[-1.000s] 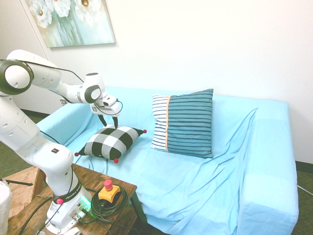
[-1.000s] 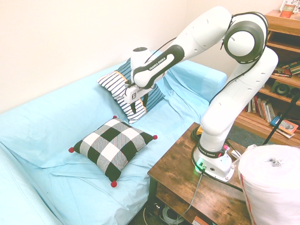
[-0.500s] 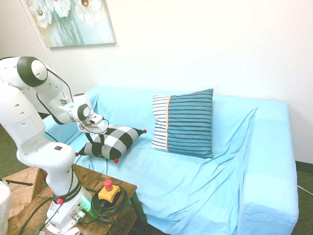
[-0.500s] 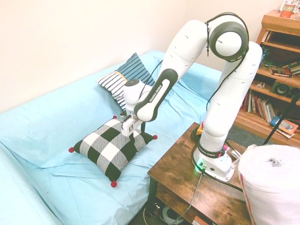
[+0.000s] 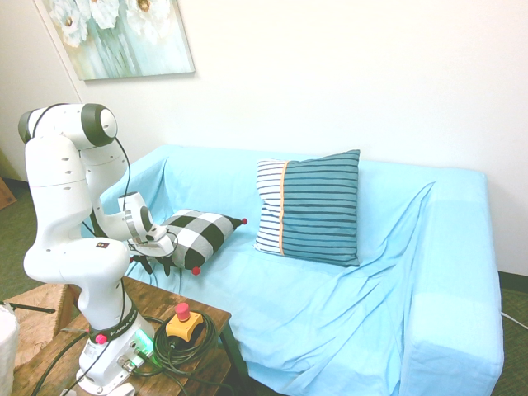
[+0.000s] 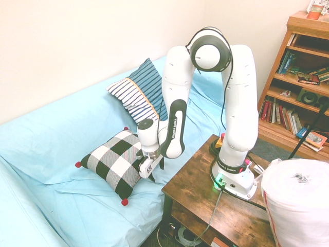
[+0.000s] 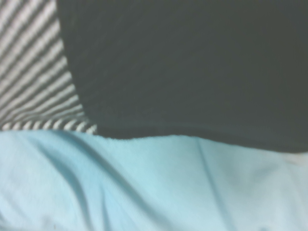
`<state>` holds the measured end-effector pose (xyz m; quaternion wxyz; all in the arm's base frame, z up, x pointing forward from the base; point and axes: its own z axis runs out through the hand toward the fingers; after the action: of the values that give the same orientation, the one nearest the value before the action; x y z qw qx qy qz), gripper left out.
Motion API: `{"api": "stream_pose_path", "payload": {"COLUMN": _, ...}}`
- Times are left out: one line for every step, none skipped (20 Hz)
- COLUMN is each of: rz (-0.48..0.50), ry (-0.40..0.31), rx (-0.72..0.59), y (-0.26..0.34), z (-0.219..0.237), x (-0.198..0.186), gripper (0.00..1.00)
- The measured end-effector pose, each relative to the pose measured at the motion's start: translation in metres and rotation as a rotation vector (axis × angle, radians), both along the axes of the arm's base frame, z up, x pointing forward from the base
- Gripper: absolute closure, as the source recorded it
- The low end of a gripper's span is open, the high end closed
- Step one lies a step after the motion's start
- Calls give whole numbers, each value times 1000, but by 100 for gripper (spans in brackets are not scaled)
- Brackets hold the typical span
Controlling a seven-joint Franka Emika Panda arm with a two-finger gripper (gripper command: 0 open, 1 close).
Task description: Stand the pillow up
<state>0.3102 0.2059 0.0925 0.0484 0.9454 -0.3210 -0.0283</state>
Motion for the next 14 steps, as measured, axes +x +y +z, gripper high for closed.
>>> {"api": "stream_pose_path", "payload": {"rz": -3, "ry": -7, "rx": 5, "y": 6, "z": -9, "x": 2, "gripper": 0}}
{"api": "stream_pose_path", "payload": {"rz": -8, "ry": -16, "rx": 13, "y": 12, "z": -16, "x": 3, "gripper": 0}}
{"api": "stream_pose_path", "payload": {"rz": -11, "ry": -27, "rx": 28, "y": 19, "z": -23, "x": 5, "gripper": 0}}
{"api": "stream_pose_path", "payload": {"rz": -17, "ry": -35, "rx": 46, "y": 25, "z": -28, "x": 5, "gripper": 0}}
{"api": "stream_pose_path", "payload": {"rz": -27, "ry": -41, "rx": 57, "y": 29, "z": -32, "x": 7, "gripper": 0}}
{"api": "stream_pose_path", "payload": {"rz": -36, "ry": -44, "rx": 62, "y": 31, "z": -35, "x": 9, "gripper": 0}}
{"api": "stream_pose_path", "payload": {"rz": -45, "ry": -49, "rx": 63, "y": 31, "z": -36, "x": 11, "gripper": 0}}
{"api": "stream_pose_path", "payload": {"rz": -52, "ry": -56, "rx": 61, "y": 29, "z": -37, "x": 14, "gripper": 0}}
{"api": "stream_pose_path", "payload": {"rz": -59, "ry": -65, "rx": 59, "y": 27, "z": -37, "x": 17, "gripper": 0}}
{"api": "stream_pose_path", "payload": {"rz": -68, "ry": -75, "rx": 55, "y": 25, "z": -36, "x": 21, "gripper": 0}}
{"api": "stream_pose_path", "payload": {"rz": -75, "ry": -86, "rx": 50, "y": 22, "z": -35, "x": 26, "gripper": 0}}
{"api": "stream_pose_path", "payload": {"rz": -81, "ry": -101, "rx": 46, "y": 20, "z": -32, "x": 32, "gripper": 0}}
{"api": "stream_pose_path", "payload": {"rz": -86, "ry": -119, "rx": 42, "y": 18, "z": -29, "x": 38, "gripper": 0}}
{"api": "stream_pose_path", "payload": {"rz": -89, "ry": -135, "rx": 42, "y": 17, "z": -24, "x": 45, "gripper": 0}}
